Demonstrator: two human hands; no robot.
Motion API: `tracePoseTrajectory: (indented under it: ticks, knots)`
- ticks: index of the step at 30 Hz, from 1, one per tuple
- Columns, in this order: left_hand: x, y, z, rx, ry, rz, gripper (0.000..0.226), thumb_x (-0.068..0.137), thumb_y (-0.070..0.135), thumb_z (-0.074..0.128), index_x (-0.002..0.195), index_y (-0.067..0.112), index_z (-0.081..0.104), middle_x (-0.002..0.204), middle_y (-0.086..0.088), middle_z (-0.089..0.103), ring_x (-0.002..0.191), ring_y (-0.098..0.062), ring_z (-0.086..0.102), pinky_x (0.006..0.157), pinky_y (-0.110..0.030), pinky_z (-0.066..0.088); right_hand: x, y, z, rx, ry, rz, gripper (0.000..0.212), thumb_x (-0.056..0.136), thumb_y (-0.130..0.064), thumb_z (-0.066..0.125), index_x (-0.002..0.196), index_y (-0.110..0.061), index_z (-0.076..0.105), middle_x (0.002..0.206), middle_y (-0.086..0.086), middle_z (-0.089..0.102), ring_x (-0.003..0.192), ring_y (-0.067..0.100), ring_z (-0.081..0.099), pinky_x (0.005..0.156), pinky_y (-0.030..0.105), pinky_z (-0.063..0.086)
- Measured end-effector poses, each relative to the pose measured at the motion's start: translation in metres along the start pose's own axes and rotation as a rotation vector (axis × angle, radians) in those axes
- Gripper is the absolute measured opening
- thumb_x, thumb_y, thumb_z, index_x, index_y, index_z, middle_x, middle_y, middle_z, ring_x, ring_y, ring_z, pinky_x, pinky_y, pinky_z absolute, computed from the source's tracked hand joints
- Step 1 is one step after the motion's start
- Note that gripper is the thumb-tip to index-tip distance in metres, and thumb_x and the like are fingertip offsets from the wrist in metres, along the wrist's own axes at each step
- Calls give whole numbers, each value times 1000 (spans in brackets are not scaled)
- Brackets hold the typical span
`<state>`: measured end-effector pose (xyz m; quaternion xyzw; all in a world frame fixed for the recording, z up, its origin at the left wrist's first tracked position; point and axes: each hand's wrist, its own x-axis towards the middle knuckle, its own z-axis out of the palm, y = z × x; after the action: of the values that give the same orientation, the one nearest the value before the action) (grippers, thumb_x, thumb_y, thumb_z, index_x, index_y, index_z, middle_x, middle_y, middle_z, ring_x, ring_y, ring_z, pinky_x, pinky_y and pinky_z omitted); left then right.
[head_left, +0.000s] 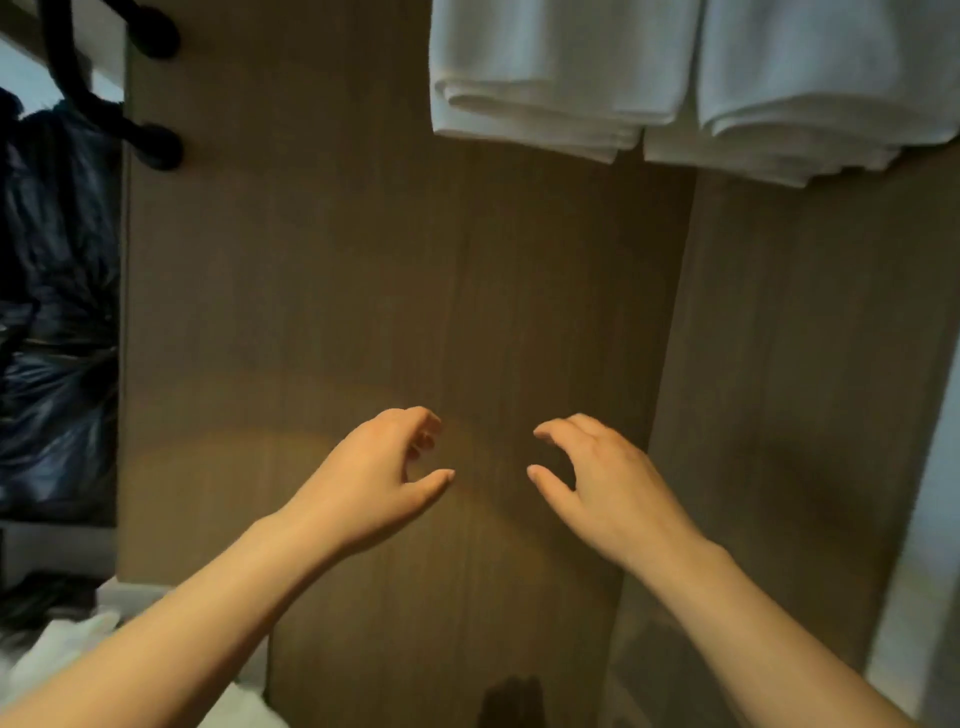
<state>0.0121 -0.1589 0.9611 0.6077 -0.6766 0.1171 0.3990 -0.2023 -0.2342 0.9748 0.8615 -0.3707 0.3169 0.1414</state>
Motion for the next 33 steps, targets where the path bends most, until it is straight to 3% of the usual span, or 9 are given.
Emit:
tracePoseTrajectory:
  ticks: [7,16,20,24,33]
  knots:
    - [-86,4,51,184,-153,-179,43,88,45,60,125,24,50,118,6,57,104,-10,56,88,-23,45,-63,18,58,110,-267,-78,42,96,-43,52,134,-25,52,126,-7,55,116,14,53,97,27,42]
    - [-209,19,92,245,-277,-506,37,88,46,59,119,26,52,117,7,57,103,-9,55,86,-20,45,-138,14,126,273,-540,-186,43,96,-42,52,137,-26,49,131,-8,55,121,10,50,97,23,41]
    - [-263,11,90,226,-319,-657,45,88,48,59,127,29,48,124,11,54,110,-5,53,92,-16,42,-157,-13,150,312,-645,-268,45,97,-42,52,139,-26,47,133,-8,53,123,10,49,98,23,41]
    - [-304,-4,77,233,-324,-772,47,87,51,58,128,31,47,124,12,54,107,-2,53,88,-12,41,-162,-52,170,346,-705,-331,45,97,-42,52,140,-29,46,133,-9,53,122,9,50,96,23,42]
    - [-365,-60,14,265,-253,-947,50,87,48,60,132,30,46,123,11,55,104,-3,55,89,-17,46,-162,-164,208,458,-785,-386,50,96,-45,53,143,-32,42,142,-12,48,131,6,44,104,23,38]
